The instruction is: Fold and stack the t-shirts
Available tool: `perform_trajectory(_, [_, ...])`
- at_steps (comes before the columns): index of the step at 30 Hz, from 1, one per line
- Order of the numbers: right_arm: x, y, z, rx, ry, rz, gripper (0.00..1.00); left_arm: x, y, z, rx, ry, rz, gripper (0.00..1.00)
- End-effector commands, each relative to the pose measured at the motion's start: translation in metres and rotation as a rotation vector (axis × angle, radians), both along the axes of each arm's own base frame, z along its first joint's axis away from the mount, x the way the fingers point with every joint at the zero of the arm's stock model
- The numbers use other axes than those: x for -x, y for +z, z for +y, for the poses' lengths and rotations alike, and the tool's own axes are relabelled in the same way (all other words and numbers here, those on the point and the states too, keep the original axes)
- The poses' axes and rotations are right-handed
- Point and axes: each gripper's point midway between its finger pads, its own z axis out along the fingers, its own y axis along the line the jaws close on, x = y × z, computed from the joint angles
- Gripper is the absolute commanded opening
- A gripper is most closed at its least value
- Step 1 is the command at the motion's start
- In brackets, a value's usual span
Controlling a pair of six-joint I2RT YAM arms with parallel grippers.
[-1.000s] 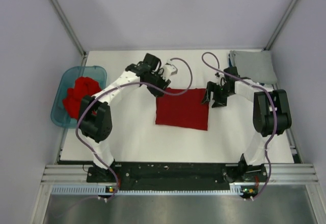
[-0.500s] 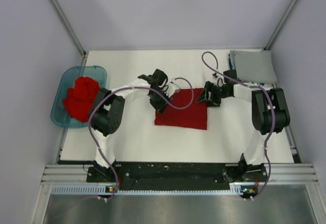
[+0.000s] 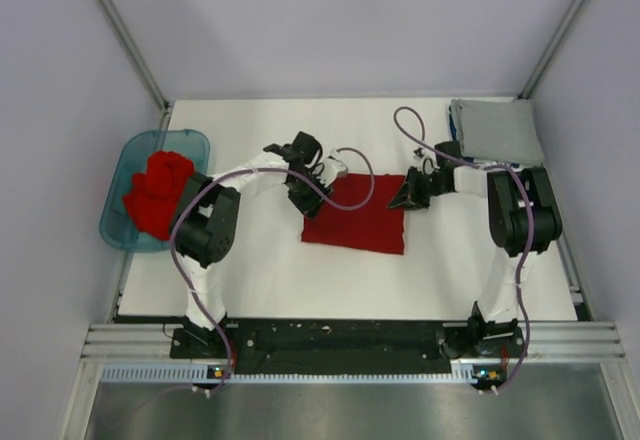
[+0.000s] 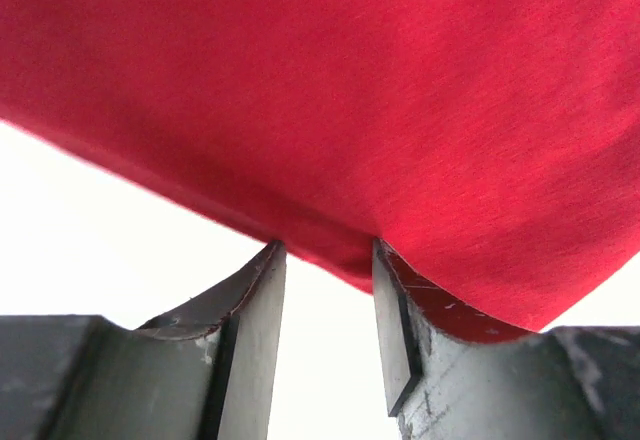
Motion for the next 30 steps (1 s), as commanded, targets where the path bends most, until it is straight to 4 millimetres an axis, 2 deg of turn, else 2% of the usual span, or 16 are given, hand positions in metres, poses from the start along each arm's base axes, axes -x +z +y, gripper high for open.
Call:
perform_trajectory(1, [-0.018,0.026,-0.018,0.153,0.036,-0.112,0.0,-0.042,0.068,0.017,0.065,0.02,-0.215,0.49])
perform_trajectory(4, [-0.028,0.038,-0.039,0.303,0.065,-0.176,0.0,-0.056,0.105,0.029,0.079,0.059,-0.31,0.57])
perform_trajectory(7, [-0.042,0.05,-0.065,0.467,0.099,-0.221,0.0,-0.065,0.12,0.043,0.064,0.1,-0.351,0.58])
perform_trajectory(9, [-0.052,0.06,-0.083,0.586,0.143,-0.247,0.0,-0.068,0.121,0.051,0.04,0.118,-0.356,0.58])
perform_trajectory(13, [-0.074,0.102,-0.117,0.798,0.189,-0.304,0.0,-0.069,0.119,0.063,0.005,0.136,-0.351,0.58])
perform_trajectory(18, [-0.104,0.143,-0.161,1.056,0.234,-0.414,0.0,-0.068,0.114,0.07,-0.03,0.145,-0.34,0.58])
perform_trajectory(23, [-0.141,0.187,-0.197,1.194,0.159,-0.48,0.0,-0.068,0.113,0.072,-0.043,0.153,-0.338,0.58])
perform_trajectory(30, [-0.173,0.225,-0.228,1.324,0.105,-0.547,0.0,-0.07,0.107,0.075,-0.064,0.161,-0.324,0.59])
